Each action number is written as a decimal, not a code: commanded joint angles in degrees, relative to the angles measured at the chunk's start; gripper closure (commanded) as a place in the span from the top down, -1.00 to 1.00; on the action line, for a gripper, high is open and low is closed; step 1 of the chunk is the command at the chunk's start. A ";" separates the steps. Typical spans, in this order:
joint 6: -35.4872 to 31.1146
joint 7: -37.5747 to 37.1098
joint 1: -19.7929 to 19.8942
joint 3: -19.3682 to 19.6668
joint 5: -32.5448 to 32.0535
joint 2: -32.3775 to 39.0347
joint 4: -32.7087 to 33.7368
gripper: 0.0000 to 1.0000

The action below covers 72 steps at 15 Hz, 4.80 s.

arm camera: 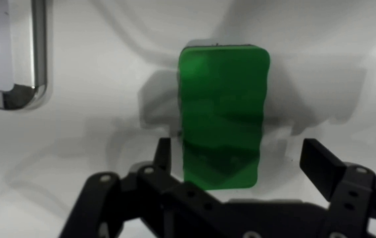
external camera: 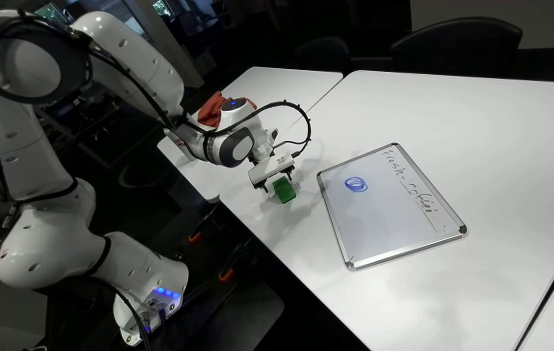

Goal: Pick up the green duster and rub the blue written objects on the white board

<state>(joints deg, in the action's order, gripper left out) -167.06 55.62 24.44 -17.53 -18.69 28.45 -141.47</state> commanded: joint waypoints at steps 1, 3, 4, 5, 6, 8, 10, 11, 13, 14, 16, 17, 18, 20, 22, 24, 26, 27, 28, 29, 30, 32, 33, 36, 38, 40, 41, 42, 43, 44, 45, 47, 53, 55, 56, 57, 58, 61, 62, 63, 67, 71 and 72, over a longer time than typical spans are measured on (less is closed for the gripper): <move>1.90 3.06 -2.74 1.92 3.41 0.14 1.21 1.00; 2.10 3.57 -3.76 2.72 4.28 0.18 1.33 1.00; 2.17 3.56 -4.17 3.09 4.42 0.22 1.38 1.00; 2.25 3.50 -4.61 3.48 4.46 0.23 1.42 1.00; 2.27 3.43 -5.04 3.89 4.42 0.24 1.45 1.00; 2.38 3.42 -5.53 4.44 4.37 0.13 1.45 0.47; 2.43 3.51 -5.87 4.84 4.34 0.16 1.46 0.39; 2.50 3.25 -6.37 5.11 4.27 0.33 1.62 0.26; 2.58 3.18 -6.66 5.25 4.28 0.45 1.73 -0.06; 2.61 3.17 -6.82 5.33 4.28 0.56 1.84 -0.24; 2.95 2.98 -7.31 5.67 4.26 0.58 2.12 -0.37; 3.03 2.58 -7.84 6.10 4.09 0.43 2.14 -0.42; 2.29 1.73 -8.70 6.88 3.71 -0.58 1.39 -0.43; 0.02 -0.09 -9.14 7.30 4.66 -3.06 -0.53 -0.43; -2.44 -0.25 -6.28 4.68 8.53 -4.65 -1.95 -0.43; -4.73 -1.12 -3.83 2.76 12.97 -5.92 -2.60 -0.43; -6.06 -1.86 -1.97 2.08 16.19 -7.16 -2.57 -0.43; -5.91 -1.48 -0.42 1.78 17.47 -8.14 -2.60 -0.43; -5.02 -1.31 0.02 2.69 17.84 -9.09 -2.08 -0.43; -4.51 -0.55 0.97 3.19 18.24 -9.61 -1.39 -0.43; -4.03 -0.37 1.75 3.87 18.67 -10.17 -0.66 -0.43; -1.75 2.29 5.17 3.50 19.98 -10.62 1.69 -0.43; -0.65 3.49 6.89 3.12 21.00 -10.32 3.28 -0.43; 4.60 6.95 6.14 5.05 21.94 -10.35 5.52 -0.43; 2.52 7.38 4.92 6.58 23.02 -9.45 5.49 0.07; 2.90 7.44 4.70 6.79 23.05 -9.44 5.59 0.07; 2.91 7.45 4.53 6.79 23.05 -9.44 5.58 -0.43; 3.60 7.20 4.57 6.91 24.08 -8.28 7.55 -0.43; 4.65 7.52 4.97 6.73 25.80 -7.45 9.22 -0.43; 5.49 6.92 4.94 7.29 26.76 -6.78 10.85 -0.43; 6.52 6.53 5.13 7.78 27.73 -5.92 12.82 -0.43; 9.14 5.79 4.91 9.30 28.85 -4.15 16.52 -0.43; 15.14 5.20 3.44 13.51 28.61 3.67 26.78 -0.43; 13.99 4.82 3.52 13.73 28.57 6.43 29.10 -0.43; 13.88 4.37 3.33 14.02 28.17 7.50 30.06 -0.43; 13.88 4.11 3.31 14.12 27.89 8.85 31.26 -0.43; 14.08 3.56 3.15 14.38 27.57 9.88 32.28 -0.43; 14.55 2.77 3.38 14.41 27.24 12.80 35.15 -0.43; 14.77 2.72 3.49 14.40 27.18 13.66 35.97 -0.43; 14.89 2.61 3.47 14.48 27.04 14.34 36.71 -0.43; 15.59 2.75 3.73 14.24 26.88 16.79 39.09 -0.43; 16.91 3.40 4.03 13.58 27.01 17.68 39.85 -0.43; 17.41 3.55 3.82 13.59 26.88 17.63 39.80 -0.43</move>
<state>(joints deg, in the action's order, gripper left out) -152.45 60.27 28.70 -3.77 8.79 45.19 -103.33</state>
